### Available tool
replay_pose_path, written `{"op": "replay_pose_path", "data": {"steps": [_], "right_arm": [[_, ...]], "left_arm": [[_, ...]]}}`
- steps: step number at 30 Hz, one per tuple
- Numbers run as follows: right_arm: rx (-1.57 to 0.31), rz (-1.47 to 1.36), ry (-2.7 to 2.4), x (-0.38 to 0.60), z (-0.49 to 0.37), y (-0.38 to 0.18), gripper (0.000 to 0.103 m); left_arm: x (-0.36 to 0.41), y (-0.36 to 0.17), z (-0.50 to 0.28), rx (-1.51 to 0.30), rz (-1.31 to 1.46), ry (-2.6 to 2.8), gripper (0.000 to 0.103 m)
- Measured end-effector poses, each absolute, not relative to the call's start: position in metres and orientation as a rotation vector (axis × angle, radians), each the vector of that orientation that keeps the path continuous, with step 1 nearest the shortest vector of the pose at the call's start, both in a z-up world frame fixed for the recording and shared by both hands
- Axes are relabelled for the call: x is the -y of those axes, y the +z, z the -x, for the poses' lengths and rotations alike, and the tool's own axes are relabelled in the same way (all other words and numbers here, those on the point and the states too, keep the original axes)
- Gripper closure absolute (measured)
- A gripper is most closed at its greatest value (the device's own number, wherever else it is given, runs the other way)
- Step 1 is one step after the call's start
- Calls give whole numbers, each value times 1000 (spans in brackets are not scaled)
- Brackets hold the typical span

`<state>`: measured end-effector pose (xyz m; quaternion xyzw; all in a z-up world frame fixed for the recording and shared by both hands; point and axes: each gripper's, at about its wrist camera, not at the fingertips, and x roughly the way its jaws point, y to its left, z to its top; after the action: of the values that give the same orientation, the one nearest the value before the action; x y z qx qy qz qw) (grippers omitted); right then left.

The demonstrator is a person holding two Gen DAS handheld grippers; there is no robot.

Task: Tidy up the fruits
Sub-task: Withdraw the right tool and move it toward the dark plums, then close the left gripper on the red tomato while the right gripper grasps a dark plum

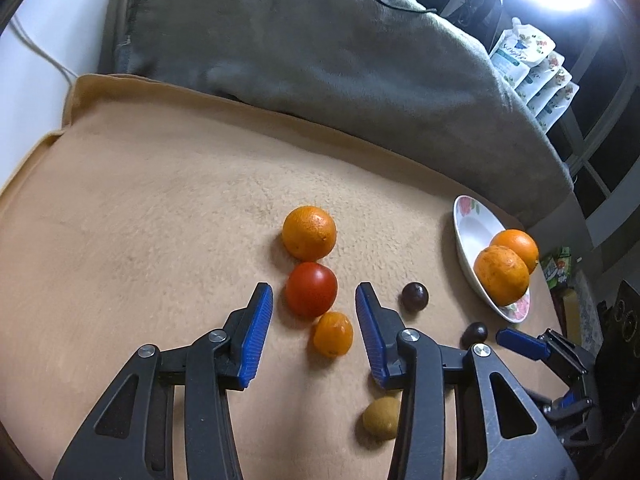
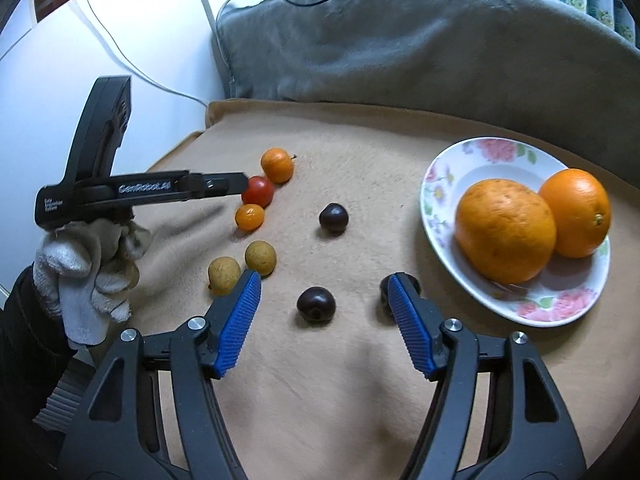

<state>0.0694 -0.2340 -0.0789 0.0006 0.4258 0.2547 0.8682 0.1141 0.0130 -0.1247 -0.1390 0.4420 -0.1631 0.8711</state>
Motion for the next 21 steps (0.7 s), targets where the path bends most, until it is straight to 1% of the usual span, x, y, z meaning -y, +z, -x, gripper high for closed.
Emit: {"op": "replay_pose_path", "data": {"steps": [3,14,18,19,20,21], "right_arm": [[-902,6,541,229,-71,-83,39],[-928,19,537,217,-79,-95,40],[-938,29,535,213,-80,-99,44],[-940,33,536,212,-80,-100,44],[-942,37,535,211,-79,-101,45],[-944,42,535,210,-80,-102,46]], "left_arm": [[-9,-128,-119,-941,271,-336,62],[5,-138,-129,-971,169,-283,62],[8,-140,-131,-967,157,-271,62],[10,-140,-132,-963,149,-270,63],[11,-139,-132,-961,142,-270,67],[12,-140,-132,-960,135,-268,68]]}}
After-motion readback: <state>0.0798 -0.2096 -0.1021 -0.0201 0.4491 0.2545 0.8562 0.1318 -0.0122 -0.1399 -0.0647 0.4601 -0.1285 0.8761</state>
